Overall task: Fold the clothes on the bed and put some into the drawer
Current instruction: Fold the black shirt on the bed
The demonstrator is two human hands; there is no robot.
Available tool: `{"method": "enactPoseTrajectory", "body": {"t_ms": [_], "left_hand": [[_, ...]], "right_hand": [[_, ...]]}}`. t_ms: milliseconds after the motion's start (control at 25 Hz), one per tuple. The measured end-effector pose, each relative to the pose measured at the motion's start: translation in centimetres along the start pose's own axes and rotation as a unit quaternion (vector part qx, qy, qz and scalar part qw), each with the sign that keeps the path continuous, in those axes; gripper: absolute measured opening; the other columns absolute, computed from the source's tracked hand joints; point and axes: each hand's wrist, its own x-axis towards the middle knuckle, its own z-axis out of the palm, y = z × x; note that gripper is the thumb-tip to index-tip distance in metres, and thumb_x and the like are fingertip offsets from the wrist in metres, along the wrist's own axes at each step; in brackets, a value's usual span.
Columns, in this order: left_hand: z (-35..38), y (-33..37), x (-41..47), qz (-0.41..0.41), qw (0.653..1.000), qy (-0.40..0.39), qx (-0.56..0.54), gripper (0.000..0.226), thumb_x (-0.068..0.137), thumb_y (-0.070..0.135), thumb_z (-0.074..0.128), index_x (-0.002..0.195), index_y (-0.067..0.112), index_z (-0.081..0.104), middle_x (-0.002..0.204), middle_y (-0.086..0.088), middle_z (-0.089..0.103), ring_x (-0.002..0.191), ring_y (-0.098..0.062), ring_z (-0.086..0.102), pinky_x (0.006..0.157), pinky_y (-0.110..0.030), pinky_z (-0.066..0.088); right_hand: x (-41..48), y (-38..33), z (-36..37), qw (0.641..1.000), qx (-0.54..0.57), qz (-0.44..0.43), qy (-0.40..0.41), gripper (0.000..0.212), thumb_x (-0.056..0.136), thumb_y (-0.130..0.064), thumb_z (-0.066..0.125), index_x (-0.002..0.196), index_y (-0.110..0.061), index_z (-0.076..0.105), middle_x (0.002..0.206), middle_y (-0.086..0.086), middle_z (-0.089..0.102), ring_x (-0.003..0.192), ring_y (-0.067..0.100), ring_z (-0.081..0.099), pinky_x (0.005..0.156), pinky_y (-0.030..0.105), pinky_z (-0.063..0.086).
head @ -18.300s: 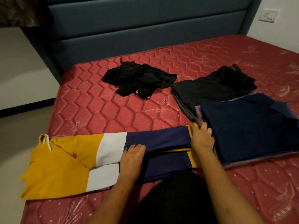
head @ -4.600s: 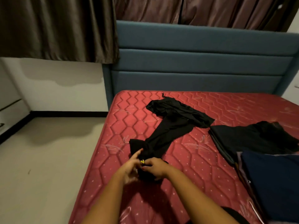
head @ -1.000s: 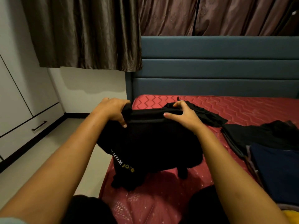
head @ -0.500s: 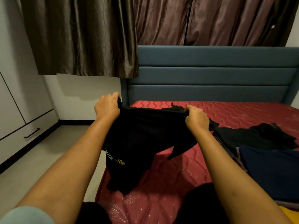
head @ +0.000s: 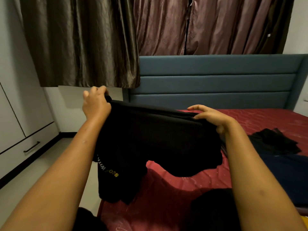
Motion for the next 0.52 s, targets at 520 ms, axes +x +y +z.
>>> {"method": "enactPoseTrajectory", "body": {"t_ms": [520], "left_hand": [[16.3, 1.3, 9.0, -0.045, 0.941, -0.335, -0.024, 0.036, 0.088, -0.001, 0.055, 0.118, 0.019, 0.054, 0.127, -0.019, 0.043, 0.111, -0.039, 0.049, 0.088, -0.039, 0.053]], "right_hand": [[13.3, 7.6, -4.4, 0.989, -0.095, 0.105, 0.03, 0.05, 0.084, 0.0, 0.067, 0.13, -0.016, 0.054, 0.13, 0.01, 0.06, 0.103, 0.022, 0.062, 0.088, 0.031, 0.05]]}}
